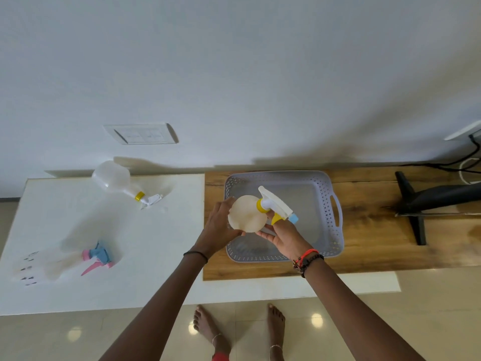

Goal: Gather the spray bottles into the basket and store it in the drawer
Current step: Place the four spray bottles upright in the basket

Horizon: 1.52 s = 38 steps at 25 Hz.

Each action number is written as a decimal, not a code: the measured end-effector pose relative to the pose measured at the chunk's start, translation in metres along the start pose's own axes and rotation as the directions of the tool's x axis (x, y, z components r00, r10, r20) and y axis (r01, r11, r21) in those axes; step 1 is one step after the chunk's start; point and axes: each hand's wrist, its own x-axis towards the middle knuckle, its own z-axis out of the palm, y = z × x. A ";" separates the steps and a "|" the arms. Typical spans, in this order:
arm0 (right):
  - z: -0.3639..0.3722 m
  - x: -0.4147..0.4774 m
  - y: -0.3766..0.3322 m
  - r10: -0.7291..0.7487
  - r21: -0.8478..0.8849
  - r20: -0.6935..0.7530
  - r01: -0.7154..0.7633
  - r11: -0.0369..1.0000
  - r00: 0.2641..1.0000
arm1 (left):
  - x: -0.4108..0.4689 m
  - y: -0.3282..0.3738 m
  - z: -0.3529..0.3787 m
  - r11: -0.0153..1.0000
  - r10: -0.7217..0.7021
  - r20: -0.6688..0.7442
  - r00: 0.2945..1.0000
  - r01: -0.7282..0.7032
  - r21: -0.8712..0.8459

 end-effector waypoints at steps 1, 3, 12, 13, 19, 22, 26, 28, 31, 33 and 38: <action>-0.003 0.003 -0.001 0.000 0.013 -0.011 0.000 1.000 1.000 | 0.007 0.003 0.005 1.000 -0.018 0.006 1.000 0.018 -0.023; -0.007 0.011 -0.002 0.000 0.043 -0.035 0.002 0.999 0.999 | 0.021 0.006 0.013 0.998 -0.050 0.030 0.998 0.051 -0.046; 0.003 0.052 -0.007 -0.026 0.082 -0.158 0.039 0.996 0.987 | 0.076 -0.006 0.027 0.994 -0.093 0.068 0.993 0.089 0.062; 0.006 0.057 -0.008 -0.026 0.081 -0.163 0.040 0.996 0.986 | 0.081 -0.010 0.028 0.992 -0.103 0.065 0.993 0.098 0.081; 0.015 0.077 -0.010 0.008 0.046 -0.177 0.000 0.999 0.984 | 0.099 -0.024 0.029 0.977 -0.159 0.058 0.986 0.149 0.151; 0.016 0.082 -0.014 0.004 0.038 -0.166 0.002 0.999 0.986 | 0.103 -0.023 0.028 0.979 -0.163 0.044 0.986 0.156 0.134; 0.017 0.086 -0.014 0.026 0.037 -0.153 -0.021 0.999 0.988 | 0.105 -0.021 0.025 0.977 -0.183 0.044 0.982 0.177 0.120; 0.017 0.087 -0.012 0.029 0.021 -0.147 -0.026 0.999 0.989 | 0.104 -0.020 0.025 0.969 -0.181 0.028 0.983 0.174 0.177; 0.016 0.089 -0.010 0.016 -0.048 -0.144 -0.023 0.999 0.989 | 0.101 -0.018 0.026 0.955 -0.150 -0.021 0.989 0.150 0.255; 0.014 0.089 -0.010 0.018 -0.082 -0.150 -0.031 0.996 0.989 | 0.099 -0.017 0.028 0.953 -0.140 -0.040 0.989 0.146 0.264; 0.007 0.081 -0.005 0.057 -0.116 -0.253 -0.088 0.989 0.966 | 0.085 -0.016 0.025 0.961 -0.154 -0.073 0.985 0.166 0.220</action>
